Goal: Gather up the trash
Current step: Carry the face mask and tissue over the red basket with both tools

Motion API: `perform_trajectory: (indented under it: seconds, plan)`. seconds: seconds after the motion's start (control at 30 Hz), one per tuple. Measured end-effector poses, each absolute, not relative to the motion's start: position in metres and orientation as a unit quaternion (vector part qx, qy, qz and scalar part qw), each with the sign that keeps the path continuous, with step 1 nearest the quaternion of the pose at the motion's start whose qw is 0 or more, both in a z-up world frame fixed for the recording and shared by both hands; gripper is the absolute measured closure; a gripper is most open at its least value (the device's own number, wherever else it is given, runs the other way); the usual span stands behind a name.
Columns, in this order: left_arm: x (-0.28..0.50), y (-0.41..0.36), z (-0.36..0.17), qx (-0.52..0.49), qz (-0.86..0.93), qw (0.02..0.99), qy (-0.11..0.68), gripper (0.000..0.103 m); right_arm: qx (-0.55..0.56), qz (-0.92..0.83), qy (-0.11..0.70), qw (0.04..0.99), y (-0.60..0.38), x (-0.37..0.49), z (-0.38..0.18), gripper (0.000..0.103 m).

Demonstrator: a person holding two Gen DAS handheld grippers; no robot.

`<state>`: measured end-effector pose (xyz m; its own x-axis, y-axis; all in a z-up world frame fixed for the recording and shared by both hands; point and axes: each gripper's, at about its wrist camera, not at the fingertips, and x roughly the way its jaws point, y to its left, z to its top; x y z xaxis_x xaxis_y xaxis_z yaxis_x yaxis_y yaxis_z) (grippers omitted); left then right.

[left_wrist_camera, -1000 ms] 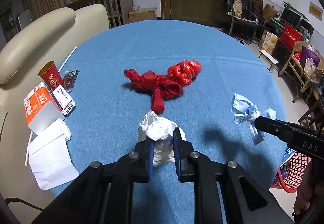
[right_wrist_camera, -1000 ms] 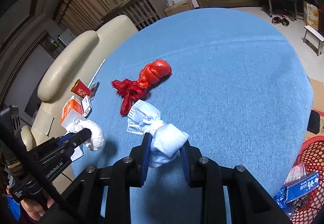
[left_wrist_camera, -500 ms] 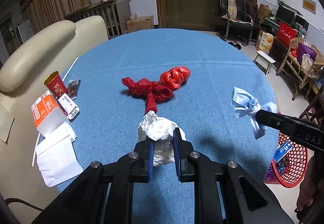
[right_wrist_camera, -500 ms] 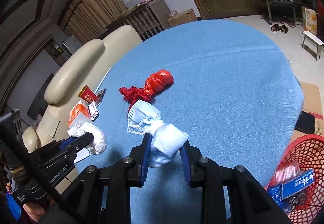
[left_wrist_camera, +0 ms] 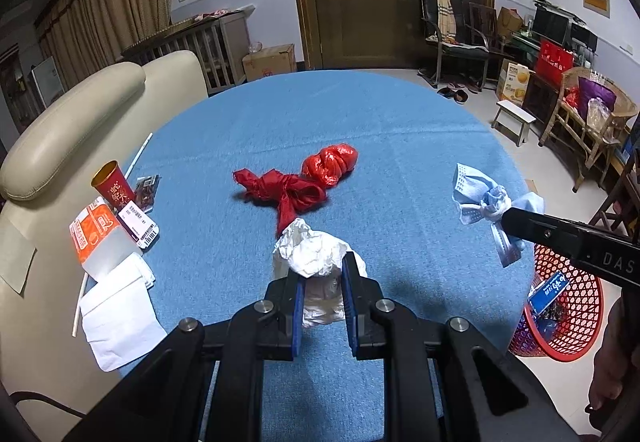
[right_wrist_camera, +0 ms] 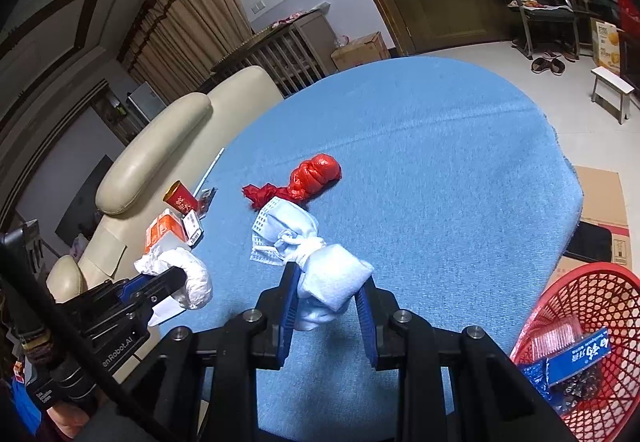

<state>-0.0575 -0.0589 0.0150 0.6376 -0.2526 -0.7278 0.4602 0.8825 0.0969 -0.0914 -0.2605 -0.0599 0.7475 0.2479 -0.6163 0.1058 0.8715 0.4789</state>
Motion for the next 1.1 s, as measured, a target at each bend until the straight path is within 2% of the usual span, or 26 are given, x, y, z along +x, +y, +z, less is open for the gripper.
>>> perform_trajectory:
  seconds: [1.1]
  plan:
    - [-0.077,-0.086,0.020,0.170,-0.214,0.890,0.364,0.085,0.279,0.032,0.336,0.899,-0.282,-0.111,-0.061,0.074]
